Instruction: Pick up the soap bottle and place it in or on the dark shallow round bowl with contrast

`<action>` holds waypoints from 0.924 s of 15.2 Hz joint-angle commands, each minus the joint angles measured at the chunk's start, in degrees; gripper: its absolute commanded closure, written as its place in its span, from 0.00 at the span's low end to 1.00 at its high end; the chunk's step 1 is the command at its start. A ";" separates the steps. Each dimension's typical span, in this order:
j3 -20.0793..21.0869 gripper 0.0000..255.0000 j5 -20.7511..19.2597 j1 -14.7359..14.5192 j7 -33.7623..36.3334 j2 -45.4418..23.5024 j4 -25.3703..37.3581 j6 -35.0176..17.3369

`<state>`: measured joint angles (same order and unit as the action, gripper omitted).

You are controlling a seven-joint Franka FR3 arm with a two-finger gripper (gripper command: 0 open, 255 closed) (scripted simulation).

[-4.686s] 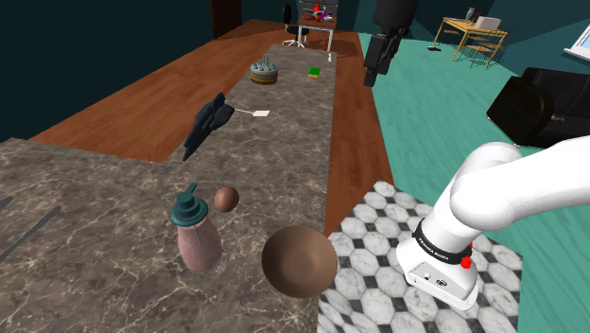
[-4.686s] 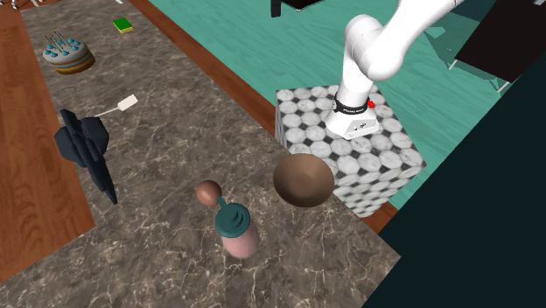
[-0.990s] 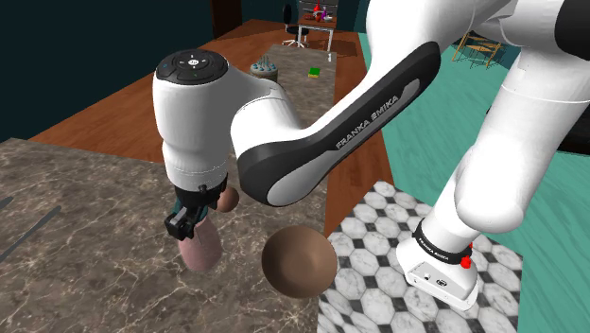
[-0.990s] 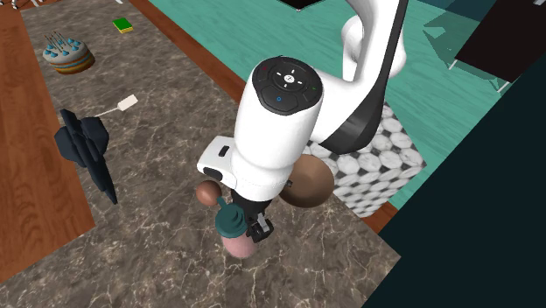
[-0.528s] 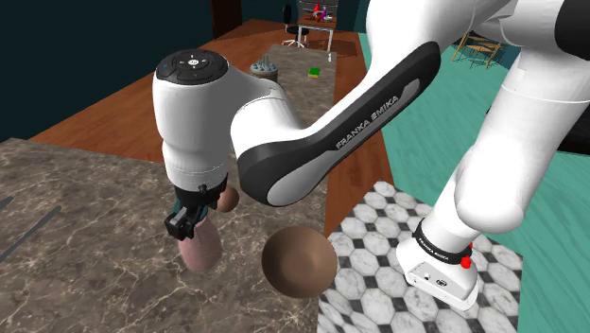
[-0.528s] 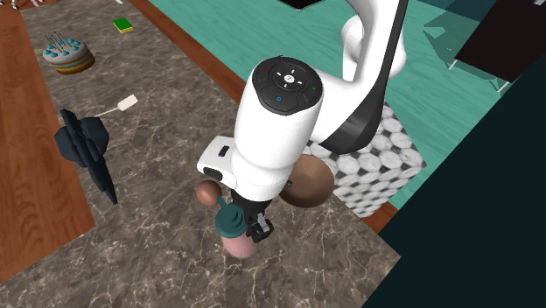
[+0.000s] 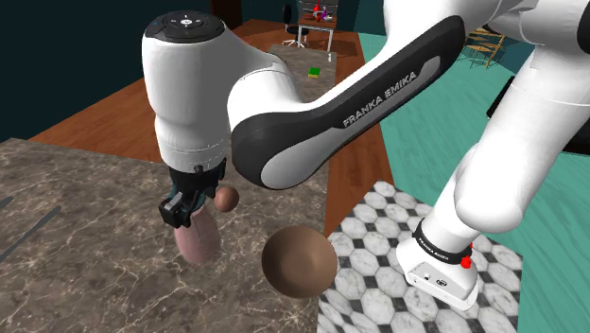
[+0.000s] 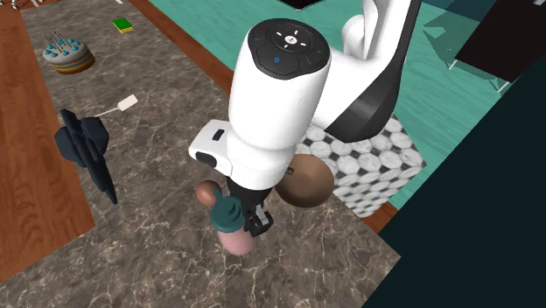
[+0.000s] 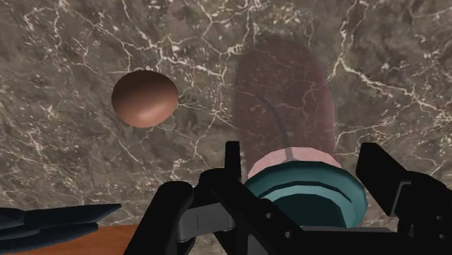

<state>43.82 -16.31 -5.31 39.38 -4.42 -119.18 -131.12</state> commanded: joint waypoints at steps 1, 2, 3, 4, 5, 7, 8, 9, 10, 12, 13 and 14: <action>0.17 1.00 1.09 0.08 -0.82 0.83 0.93 1.40; 0.21 1.00 1.60 0.14 -1.25 1.25 1.34 2.05; 0.25 1.00 2.09 0.20 -1.66 1.64 1.77 2.71; 0.27 1.00 2.55 0.25 -2.06 2.02 2.21 3.37; 0.28 1.00 3.00 0.29 -2.44 2.39 2.67 4.04; 0.29 1.00 3.83 0.37 -3.17 3.07 3.62 5.39; 0.29 1.00 4.21 0.40 -3.51 3.39 4.12 6.07; 0.28 1.00 4.57 0.43 -3.83 3.69 4.63 6.76; 0.27 1.00 4.91 0.45 -4.15 3.98 5.16 7.45; 0.24 1.00 5.53 0.50 -4.73 4.50 6.25 8.85; 0.23 1.00 5.82 0.52 -5.01 4.74 6.82 9.55; 0.20 1.00 6.08 0.53 -5.27 4.96 7.40 10.26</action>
<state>44.05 -10.63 -4.80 34.45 0.17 -112.31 -121.60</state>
